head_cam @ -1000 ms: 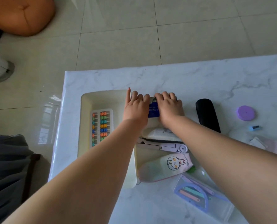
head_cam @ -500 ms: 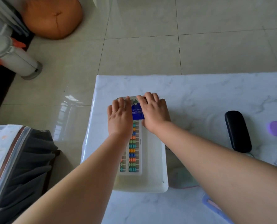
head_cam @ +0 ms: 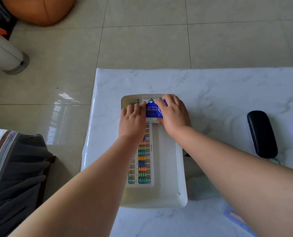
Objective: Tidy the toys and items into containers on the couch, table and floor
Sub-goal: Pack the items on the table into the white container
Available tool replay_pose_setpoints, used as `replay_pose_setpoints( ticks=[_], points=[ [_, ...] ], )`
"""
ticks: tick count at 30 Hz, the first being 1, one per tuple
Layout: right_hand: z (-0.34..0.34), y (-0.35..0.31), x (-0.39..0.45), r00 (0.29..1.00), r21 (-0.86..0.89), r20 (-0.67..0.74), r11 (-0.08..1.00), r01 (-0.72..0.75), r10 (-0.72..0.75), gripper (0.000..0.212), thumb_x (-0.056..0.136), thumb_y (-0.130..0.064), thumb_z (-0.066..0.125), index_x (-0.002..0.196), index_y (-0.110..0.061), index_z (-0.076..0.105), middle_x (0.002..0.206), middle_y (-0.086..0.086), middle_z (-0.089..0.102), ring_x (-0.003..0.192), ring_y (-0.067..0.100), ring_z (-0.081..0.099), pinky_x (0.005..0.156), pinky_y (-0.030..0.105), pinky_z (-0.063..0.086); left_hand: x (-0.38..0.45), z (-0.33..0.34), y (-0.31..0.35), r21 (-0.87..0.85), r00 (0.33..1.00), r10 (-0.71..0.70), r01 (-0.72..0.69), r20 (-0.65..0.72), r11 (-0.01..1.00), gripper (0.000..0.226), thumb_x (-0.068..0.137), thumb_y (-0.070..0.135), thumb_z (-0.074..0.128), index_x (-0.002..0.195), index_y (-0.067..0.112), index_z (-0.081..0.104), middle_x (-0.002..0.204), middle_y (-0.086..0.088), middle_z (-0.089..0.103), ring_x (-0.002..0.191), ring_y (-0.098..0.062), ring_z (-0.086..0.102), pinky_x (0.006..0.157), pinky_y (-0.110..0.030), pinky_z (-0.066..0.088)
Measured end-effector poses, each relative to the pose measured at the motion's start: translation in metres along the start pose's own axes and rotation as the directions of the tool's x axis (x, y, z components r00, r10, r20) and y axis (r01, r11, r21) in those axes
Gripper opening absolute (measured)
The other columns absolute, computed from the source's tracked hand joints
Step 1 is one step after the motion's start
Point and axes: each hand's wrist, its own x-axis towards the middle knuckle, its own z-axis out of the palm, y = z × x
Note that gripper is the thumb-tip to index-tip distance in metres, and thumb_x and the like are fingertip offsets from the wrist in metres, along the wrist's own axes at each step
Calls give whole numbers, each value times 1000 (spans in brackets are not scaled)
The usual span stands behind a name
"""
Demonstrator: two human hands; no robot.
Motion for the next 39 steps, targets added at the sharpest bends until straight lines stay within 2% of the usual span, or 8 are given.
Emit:
replay_pose_setpoints(
  ticks=[5,9,14,19,22,27,34,39],
  points=[
    [-16,16,-10,999,134,-40,990,39,-34,61,73,-26,78,128,-13,55,122,9,55,113,30,52,98,38,42,-3,-12,14,-21,998,-51,50,-37,999,65,95,27,48,151,12,19,144,-10,37,128,-31,33,104,-36,23],
    [-31,52,-42,976,173,-171,979,-105,135,41,83,-18,68,122,-11,57,115,13,56,106,33,54,92,39,45,-20,-29,46,-56,996,13,-18,-86,998,63,99,32,42,153,15,14,148,-11,33,130,-31,31,106,-40,25],
    [-38,100,-92,959,117,249,979,-168,135,57,89,-46,58,137,-19,44,132,8,47,124,29,43,104,37,36,-42,-37,94,-112,993,81,-90,-83,990,62,99,39,39,153,19,15,150,-13,30,133,-32,28,106,-41,24],
    [-30,122,-128,828,73,539,971,-228,154,86,75,-67,62,143,-21,36,141,5,37,131,27,37,108,37,33,-56,-28,138,-146,978,205,-210,-46,967,59,78,38,69,130,14,56,123,-12,59,119,-31,45,95,-34,25],
    [-20,125,-135,818,52,530,955,-292,222,88,70,-60,71,141,-19,38,137,6,38,127,29,38,106,38,36,-66,-21,153,-115,975,220,-219,-2,969,59,62,37,80,113,11,67,104,-9,67,108,-29,53,91,-32,24],
    [-21,116,-128,844,127,470,926,-355,259,80,67,-45,79,133,-18,42,131,9,38,123,30,41,102,37,39,-74,-23,163,-80,981,193,-192,0,978,74,53,38,85,117,7,66,106,-11,68,106,-32,60,97,-34,23],
    [-48,89,-112,994,144,89,987,-78,65,81,58,-44,85,127,-20,50,114,8,46,105,29,50,91,37,42,-65,-47,141,-138,982,177,-184,-61,973,82,86,37,63,152,13,21,155,-11,27,144,-29,19,117,-38,9],
    [-56,49,-85,998,134,-36,989,55,-51,86,48,-51,86,120,-13,58,103,13,54,94,33,56,82,39,47,-60,-61,91,-79,975,150,-165,-163,983,90,69,50,75,141,8,43,130,-9,53,121,-31,46,104,-39,30]
  ],
)
